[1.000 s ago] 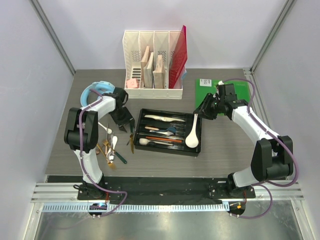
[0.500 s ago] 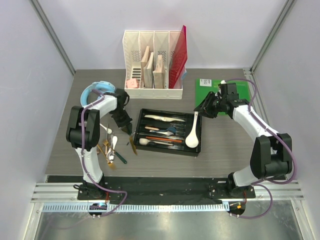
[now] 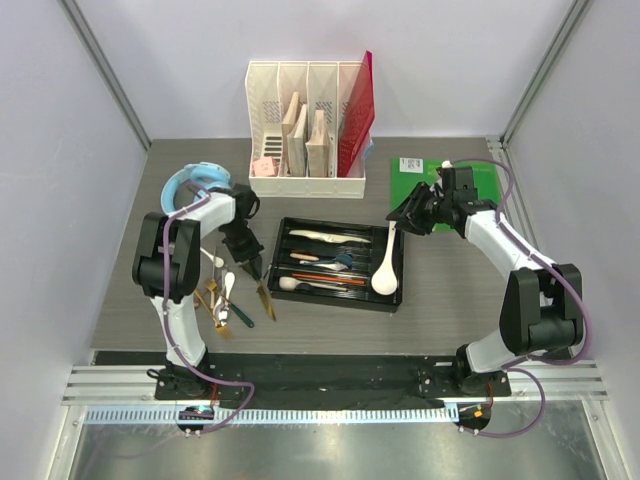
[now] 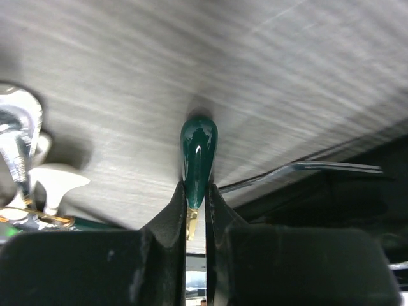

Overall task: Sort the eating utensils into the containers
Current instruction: Pick up the knife at the center of the board, then place the knife in the storage box.

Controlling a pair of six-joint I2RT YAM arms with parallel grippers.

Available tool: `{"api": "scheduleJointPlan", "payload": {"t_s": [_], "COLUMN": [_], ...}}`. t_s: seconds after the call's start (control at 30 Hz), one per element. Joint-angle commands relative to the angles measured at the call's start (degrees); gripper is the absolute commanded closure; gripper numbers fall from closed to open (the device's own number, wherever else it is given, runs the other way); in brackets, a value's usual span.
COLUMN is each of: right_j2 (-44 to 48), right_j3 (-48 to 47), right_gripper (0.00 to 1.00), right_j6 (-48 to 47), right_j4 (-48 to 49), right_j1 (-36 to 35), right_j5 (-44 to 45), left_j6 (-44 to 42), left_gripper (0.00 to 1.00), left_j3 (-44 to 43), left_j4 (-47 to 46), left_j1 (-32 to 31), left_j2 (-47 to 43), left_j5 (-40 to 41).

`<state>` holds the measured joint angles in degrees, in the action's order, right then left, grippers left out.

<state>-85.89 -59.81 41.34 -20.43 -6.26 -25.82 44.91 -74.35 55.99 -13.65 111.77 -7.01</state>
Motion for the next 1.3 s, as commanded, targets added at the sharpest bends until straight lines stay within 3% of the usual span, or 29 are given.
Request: {"api": "scheduleJointPlan", "payload": {"t_s": [0.0,0.27,0.43,0.57,0.7,0.77,0.87,0.93,0.97,1.07,1.27], "right_j2": [-0.68,-2.44,-2.45,-1.22,1.86,4.22,5.12,5.03,5.2,7.22,9.07], "right_j3": [0.14,-0.92,-0.05,3.19,7.42,8.83,7.7,6.47,5.77,4.53,4.79], "right_gripper": [0.59,0.59,0.59,0.59,0.6,0.6,0.6,0.6,0.6,0.61,0.61], "right_j6": [0.67,0.14,0.32,1.11,3.48,3.74,2.0,0.5,-0.2,-4.59,-9.43], "right_j4": [2.23,2.14,2.32,2.32,2.23,1.71,-0.04,-1.45,-2.33,-5.57,-9.02], "right_j1": [0.11,0.64,1.08,1.25,1.87,2.48,4.32,4.94,5.03,5.03,5.03], "right_j5": [-0.9,-2.03,-2.13,-0.37,1.47,2.96,4.64,5.6,5.78,7.62,11.49], "left_j6": [-0.7,-2.28,0.35,8.23,21.16,26.7,36.11,46.29,50.15,54.4,63.36], "left_gripper": [1.0,1.0,1.0,1.0,1.0,1.0,1.0,1.0,1.0,1.0,1.0], "left_j3": [-0.79,-3.88,-3.52,-4.93,-2.13,-0.89,-1.59,-2.55,-1.86,2.01,-1.85], "left_j4": [3.95,9.75,8.71,4.93,-7.18,-13.78,-15.91,-10.84,-9.94,-19.22,-19.16], "left_j1": [-0.32,0.82,1.61,1.61,0.39,-0.85,-3.74,-6.99,-8.31,-10.52,-11.13], "left_j2": [-3.73,-13.32,-21.14,-21.51,-20.88,-21.59,-21.85,-23.77,-25.35,-29.15,-20.81], "left_j5": [3.05,3.75,-0.36,-6.17,-13.64,-11.46,-5.23,3.7,12.98,20.43,15.62]}}
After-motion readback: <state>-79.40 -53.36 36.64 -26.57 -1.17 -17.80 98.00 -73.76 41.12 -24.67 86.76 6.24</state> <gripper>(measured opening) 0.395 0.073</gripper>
